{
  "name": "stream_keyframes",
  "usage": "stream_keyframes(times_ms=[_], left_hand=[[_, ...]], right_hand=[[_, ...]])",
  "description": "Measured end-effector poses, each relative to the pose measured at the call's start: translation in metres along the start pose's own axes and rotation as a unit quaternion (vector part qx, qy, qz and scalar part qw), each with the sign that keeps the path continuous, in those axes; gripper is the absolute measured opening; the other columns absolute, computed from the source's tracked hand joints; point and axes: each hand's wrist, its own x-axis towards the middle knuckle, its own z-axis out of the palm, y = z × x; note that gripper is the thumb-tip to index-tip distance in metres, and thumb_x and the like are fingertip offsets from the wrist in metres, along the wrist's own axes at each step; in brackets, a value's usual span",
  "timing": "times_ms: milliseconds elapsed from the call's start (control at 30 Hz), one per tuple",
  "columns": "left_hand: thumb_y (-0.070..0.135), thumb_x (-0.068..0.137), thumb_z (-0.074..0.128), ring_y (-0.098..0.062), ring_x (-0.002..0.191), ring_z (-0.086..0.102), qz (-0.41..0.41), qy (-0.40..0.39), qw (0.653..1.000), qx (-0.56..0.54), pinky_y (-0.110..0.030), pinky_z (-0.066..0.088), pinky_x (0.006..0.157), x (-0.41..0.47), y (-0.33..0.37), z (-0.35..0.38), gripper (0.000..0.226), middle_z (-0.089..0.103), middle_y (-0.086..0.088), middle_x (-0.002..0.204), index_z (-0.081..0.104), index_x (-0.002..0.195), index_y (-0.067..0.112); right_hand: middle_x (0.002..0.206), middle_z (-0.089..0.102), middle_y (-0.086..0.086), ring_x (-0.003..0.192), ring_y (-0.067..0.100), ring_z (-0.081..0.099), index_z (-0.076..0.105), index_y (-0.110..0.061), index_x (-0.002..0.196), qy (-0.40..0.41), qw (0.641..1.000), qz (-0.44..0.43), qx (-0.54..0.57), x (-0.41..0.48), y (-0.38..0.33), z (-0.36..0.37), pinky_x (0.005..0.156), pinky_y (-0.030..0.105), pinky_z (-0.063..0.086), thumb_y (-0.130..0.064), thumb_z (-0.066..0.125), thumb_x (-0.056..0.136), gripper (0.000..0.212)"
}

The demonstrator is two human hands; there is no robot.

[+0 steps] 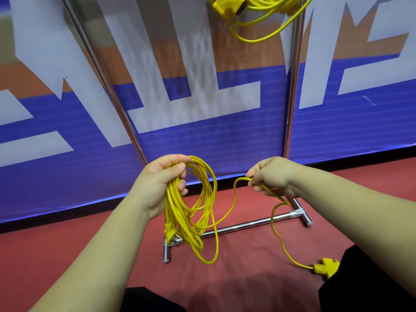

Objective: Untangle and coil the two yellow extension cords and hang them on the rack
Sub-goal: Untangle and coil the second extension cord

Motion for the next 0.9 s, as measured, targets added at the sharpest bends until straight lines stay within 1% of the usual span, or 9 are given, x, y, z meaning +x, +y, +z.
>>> stream_keyframes(times_ms=[100, 233, 333, 367, 433, 533, 667, 767, 900], left_hand=[[0.001, 0.089, 0.064, -0.019, 0.052, 0.058, -0.020, -0.026, 0.999, 0.021, -0.032, 0.055, 0.053, -0.003, -0.006, 0.011, 0.015, 0.057, -0.009, 0.071, 0.070, 0.102, 0.005], [-0.006, 0.095, 0.056, -0.021, 0.055, 0.063, -0.055, -0.025, 0.998, 0.034, -0.031, 0.058, 0.055, -0.005, -0.017, 0.031, 0.017, 0.063, -0.011, 0.072, 0.069, 0.102, 0.002], [-0.010, 0.092, 0.058, -0.020, 0.054, 0.062, -0.074, -0.023, 0.996, 0.046, -0.032, 0.058, 0.054, -0.007, -0.027, 0.044, 0.019, 0.066, -0.015, 0.076, 0.070, 0.098, 0.003], [-0.011, 0.091, 0.059, -0.020, 0.054, 0.062, -0.081, -0.024, 0.995, 0.052, -0.032, 0.058, 0.055, -0.008, -0.030, 0.048, 0.019, 0.066, -0.016, 0.077, 0.070, 0.097, 0.003], [-0.010, 0.090, 0.061, -0.020, 0.055, 0.063, -0.090, -0.026, 0.994, 0.060, -0.032, 0.058, 0.055, -0.008, -0.034, 0.054, 0.018, 0.067, -0.017, 0.078, 0.070, 0.097, 0.004], [-0.009, 0.090, 0.062, -0.021, 0.058, 0.064, -0.094, -0.033, 0.993, 0.070, -0.033, 0.059, 0.057, -0.009, -0.038, 0.060, 0.018, 0.067, -0.015, 0.077, 0.070, 0.100, 0.004], [-0.008, 0.091, 0.062, -0.026, 0.067, 0.067, -0.092, -0.028, 0.993, 0.072, -0.035, 0.061, 0.064, -0.008, -0.041, 0.062, 0.017, 0.067, -0.017, 0.077, 0.069, 0.101, 0.003], [-0.009, 0.091, 0.061, -0.029, 0.077, 0.072, -0.091, -0.009, 0.995, 0.045, -0.038, 0.062, 0.072, -0.007, -0.045, 0.067, 0.018, 0.069, -0.015, 0.078, 0.068, 0.101, 0.004], [-0.009, 0.092, 0.060, -0.031, 0.084, 0.074, -0.088, 0.026, 0.996, 0.019, -0.041, 0.060, 0.080, -0.004, -0.049, 0.075, 0.022, 0.072, -0.014, 0.078, 0.068, 0.107, 0.005]], right_hand=[[0.082, 0.073, 0.009, 0.061, 0.015, 0.067, 0.069, -0.013, 0.097, 0.001, 1.000, 0.000, 0.024, 0.002, -0.001, 0.000, 0.057, 0.024, 0.053, 0.000, 0.065, 0.089, 0.016], [0.080, 0.072, 0.007, 0.064, 0.015, 0.067, 0.069, -0.014, 0.097, -0.016, 0.998, 0.004, 0.060, -0.001, -0.005, 0.005, 0.059, 0.024, 0.053, 0.001, 0.063, 0.089, 0.018], [0.065, 0.063, 0.002, 0.058, 0.015, 0.053, 0.073, -0.018, 0.083, 0.010, 1.000, -0.014, 0.022, -0.003, -0.009, 0.009, 0.053, 0.021, 0.037, 0.000, 0.073, 0.079, 0.019], [0.064, 0.059, 0.002, 0.055, 0.014, 0.047, 0.074, -0.018, 0.082, 0.014, 1.000, -0.013, 0.017, -0.003, -0.010, 0.010, 0.052, 0.022, 0.033, -0.001, 0.075, 0.077, 0.018], [0.066, 0.057, 0.004, 0.050, 0.013, 0.042, 0.074, -0.016, 0.086, 0.009, 1.000, -0.005, 0.022, -0.003, -0.011, 0.011, 0.049, 0.021, 0.032, -0.001, 0.074, 0.079, 0.017], [0.074, 0.064, 0.008, 0.050, 0.012, 0.050, 0.071, -0.015, 0.089, 0.003, 1.000, -0.004, 0.019, -0.003, -0.013, 0.010, 0.051, 0.020, 0.041, -0.003, 0.071, 0.085, 0.012], [0.068, 0.069, 0.005, 0.047, 0.009, 0.065, 0.066, -0.014, 0.088, 0.011, 0.998, -0.001, 0.067, -0.002, -0.016, 0.006, 0.046, 0.017, 0.050, -0.004, 0.072, 0.087, 0.012], [0.073, 0.071, 0.005, 0.054, 0.011, 0.069, 0.067, -0.014, 0.088, 0.006, 0.993, 0.010, 0.122, -0.005, -0.021, 0.006, 0.043, 0.017, 0.050, -0.004, 0.072, 0.088, 0.011], [0.083, 0.072, 0.006, 0.069, 0.013, 0.071, 0.066, -0.009, 0.090, 0.002, 0.980, -0.003, 0.201, -0.008, -0.027, 0.008, 0.047, 0.017, 0.054, -0.002, 0.072, 0.088, 0.009]])
